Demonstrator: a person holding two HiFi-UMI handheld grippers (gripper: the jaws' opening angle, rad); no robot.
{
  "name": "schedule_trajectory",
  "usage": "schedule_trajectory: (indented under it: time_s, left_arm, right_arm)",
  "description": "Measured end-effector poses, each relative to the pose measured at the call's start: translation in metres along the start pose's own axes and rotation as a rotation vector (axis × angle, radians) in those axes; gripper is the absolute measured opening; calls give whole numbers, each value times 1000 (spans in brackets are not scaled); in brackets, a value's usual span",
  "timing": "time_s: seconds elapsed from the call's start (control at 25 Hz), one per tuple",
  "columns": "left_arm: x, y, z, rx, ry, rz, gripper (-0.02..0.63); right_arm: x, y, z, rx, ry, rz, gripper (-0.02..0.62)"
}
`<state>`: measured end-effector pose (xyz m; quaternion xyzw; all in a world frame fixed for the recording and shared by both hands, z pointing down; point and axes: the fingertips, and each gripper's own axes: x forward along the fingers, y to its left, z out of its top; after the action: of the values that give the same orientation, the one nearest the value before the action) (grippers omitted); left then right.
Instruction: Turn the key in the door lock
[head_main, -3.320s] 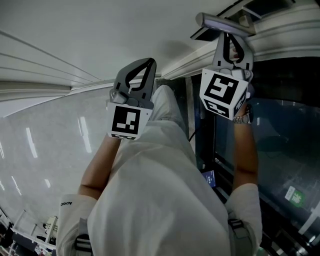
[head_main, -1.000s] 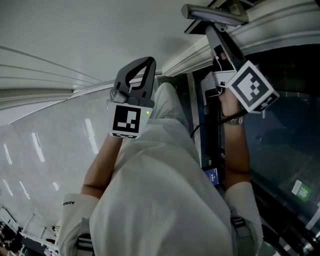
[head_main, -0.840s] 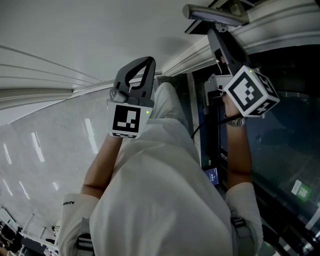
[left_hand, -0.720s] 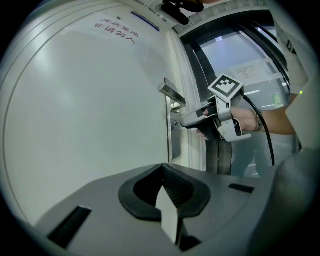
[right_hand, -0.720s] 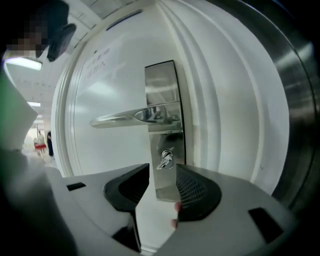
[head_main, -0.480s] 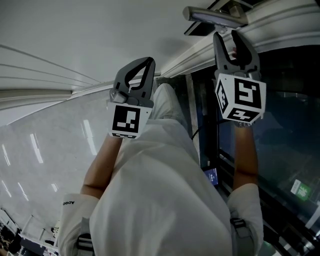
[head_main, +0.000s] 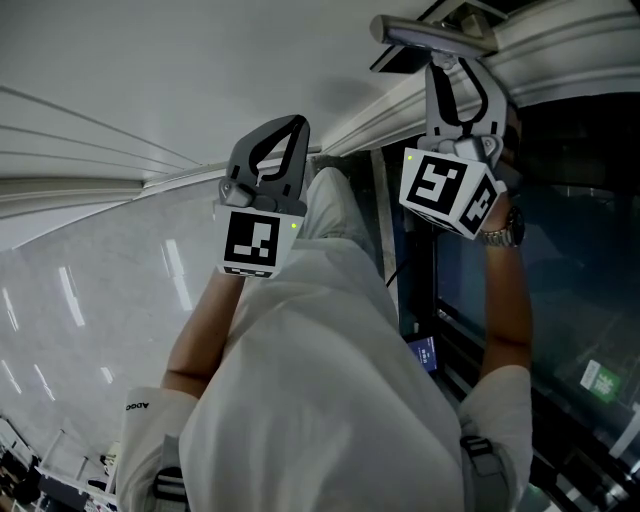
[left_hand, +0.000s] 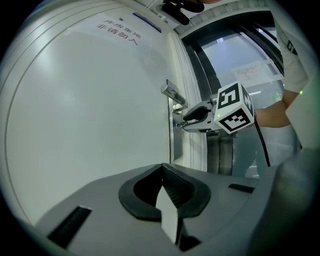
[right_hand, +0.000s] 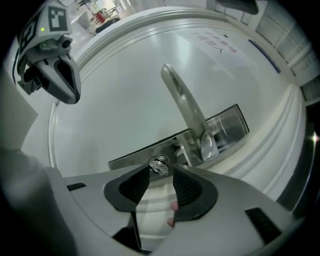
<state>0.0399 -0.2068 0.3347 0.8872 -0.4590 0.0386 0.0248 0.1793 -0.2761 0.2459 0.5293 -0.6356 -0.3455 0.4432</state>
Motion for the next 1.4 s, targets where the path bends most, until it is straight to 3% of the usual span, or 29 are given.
schedule_trajectory:
  time_s: [0.28,0.4,0.84,1.08,1.4]
  left_arm:
    - [-1,4,-2,-3,5,7,8]
    - [-1,7,-4,-3,9,10,8]
    - [3,11,-2,-10,4,12,8]
    - [2,14,-1,-10,2,12,8]
    - [2,13,-2,-9,4,8,8]
  right_arm:
    - [8,5,3,-157,1,-53,114]
    - [8,5,3,-164,5,-83,103]
    - [8,0,4,173,9,-53,103]
    - [8,-3,7,414,-18,8,103]
    - [9,-6,5,643,-20,67,103]
